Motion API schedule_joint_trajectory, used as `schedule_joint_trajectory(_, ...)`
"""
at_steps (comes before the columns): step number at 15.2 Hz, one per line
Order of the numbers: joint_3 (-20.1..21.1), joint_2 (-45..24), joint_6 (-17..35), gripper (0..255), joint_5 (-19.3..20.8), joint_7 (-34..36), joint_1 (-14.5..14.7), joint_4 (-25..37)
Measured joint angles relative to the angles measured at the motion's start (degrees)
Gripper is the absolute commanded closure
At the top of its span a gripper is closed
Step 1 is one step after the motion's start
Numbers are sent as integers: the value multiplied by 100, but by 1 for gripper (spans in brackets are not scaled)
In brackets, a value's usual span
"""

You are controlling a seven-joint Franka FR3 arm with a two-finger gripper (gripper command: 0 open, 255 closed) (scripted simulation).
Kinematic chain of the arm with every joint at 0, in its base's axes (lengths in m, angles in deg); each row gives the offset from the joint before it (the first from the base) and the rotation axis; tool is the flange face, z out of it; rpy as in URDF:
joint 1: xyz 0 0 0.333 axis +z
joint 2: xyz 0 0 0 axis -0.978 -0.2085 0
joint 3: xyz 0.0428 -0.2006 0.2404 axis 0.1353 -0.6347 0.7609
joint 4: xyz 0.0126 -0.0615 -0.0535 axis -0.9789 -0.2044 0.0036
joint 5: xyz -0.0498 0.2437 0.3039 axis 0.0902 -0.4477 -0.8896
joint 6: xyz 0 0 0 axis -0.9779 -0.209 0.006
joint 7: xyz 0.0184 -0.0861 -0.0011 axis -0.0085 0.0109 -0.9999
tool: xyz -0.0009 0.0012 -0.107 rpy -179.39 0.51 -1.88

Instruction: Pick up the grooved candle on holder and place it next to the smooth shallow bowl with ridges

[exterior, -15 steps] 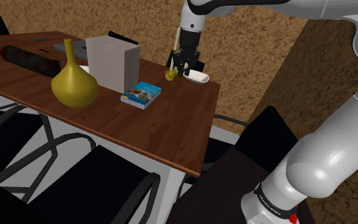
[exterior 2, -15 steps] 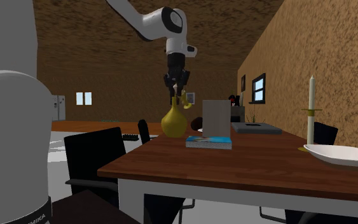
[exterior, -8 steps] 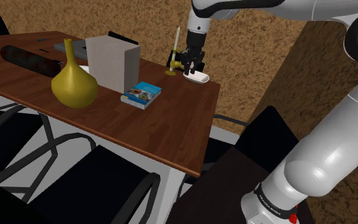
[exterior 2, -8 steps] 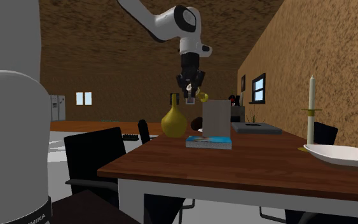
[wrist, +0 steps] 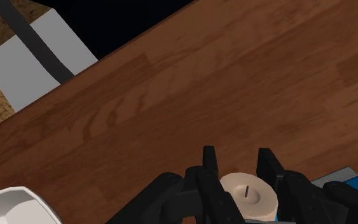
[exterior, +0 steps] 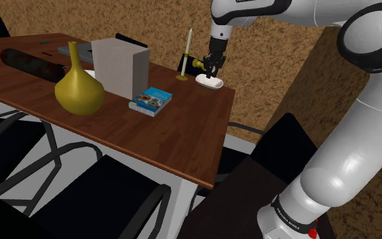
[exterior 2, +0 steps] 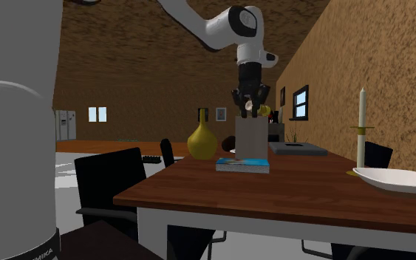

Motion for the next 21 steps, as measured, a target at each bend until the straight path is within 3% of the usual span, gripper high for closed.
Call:
schedule_joint_trajectory(4,-197,-427,1,255,-26,-459,-260,446)
schedule_joint_trajectory(14,-541,-1970,-333,255,-222,-1530,-1003,2352)
schedule_joint_trajectory(18,-605,-3001,-710,255,-357,-1921,-1400,3774)
schedule_joint_trajectory(21,-605,-3183,-603,255,-376,-1969,-1452,3847)
